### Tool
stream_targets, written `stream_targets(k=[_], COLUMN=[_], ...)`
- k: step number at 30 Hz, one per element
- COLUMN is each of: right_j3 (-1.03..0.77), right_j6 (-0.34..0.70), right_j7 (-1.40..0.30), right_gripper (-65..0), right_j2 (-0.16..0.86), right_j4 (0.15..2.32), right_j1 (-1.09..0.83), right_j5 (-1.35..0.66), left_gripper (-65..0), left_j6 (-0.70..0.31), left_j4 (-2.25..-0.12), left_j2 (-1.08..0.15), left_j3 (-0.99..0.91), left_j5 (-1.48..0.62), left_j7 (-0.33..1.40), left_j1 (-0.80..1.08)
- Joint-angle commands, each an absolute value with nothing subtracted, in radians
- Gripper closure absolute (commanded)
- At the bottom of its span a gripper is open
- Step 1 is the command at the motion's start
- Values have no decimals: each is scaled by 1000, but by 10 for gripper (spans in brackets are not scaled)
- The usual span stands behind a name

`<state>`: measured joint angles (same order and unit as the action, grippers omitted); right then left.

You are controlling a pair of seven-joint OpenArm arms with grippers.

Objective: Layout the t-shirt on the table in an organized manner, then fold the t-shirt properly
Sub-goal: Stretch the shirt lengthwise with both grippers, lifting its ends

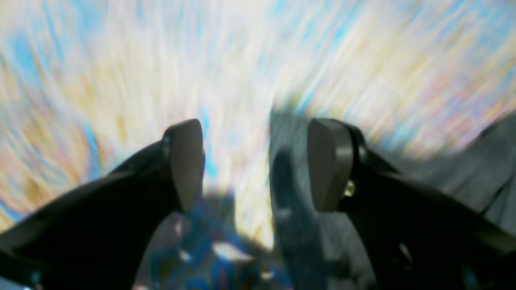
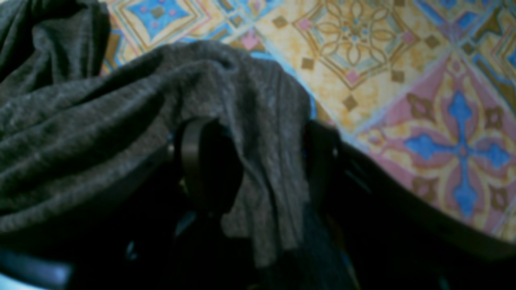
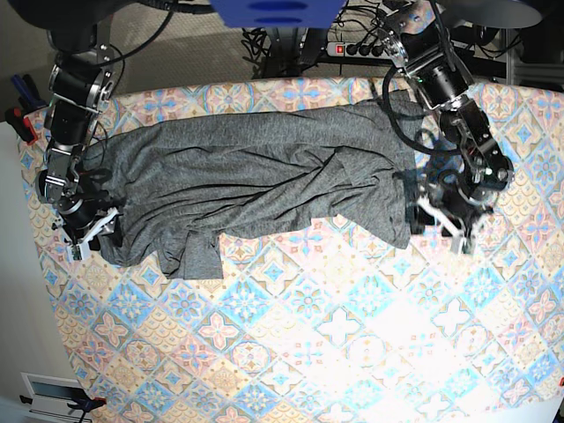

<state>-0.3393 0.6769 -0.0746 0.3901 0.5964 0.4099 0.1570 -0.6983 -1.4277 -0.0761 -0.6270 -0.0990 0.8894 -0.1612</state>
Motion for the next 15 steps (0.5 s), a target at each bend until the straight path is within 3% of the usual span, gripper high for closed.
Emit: stream_targets(k=[1, 11, 15], right_j3=[-332, -328, -326], right_j6=[698, 698, 698], right_j7=[-142, -142, -142], right_gripper=[-323, -323, -323], right_j2=[386, 386, 386], right_j4=[591, 593, 593], right_j1=[410, 410, 410], right_j5=[197, 197, 197], left_gripper=[-402, -399, -399], left_j6=[-698, -698, -698], left_j4=[-1415, -949, -865], left_j2=[-93, -231, -246], left_j3=[-638, -447, -297], left_j5=[-128, -315, -374], left_j7=[865, 805, 783], left_j1=[-183, -283, -317])
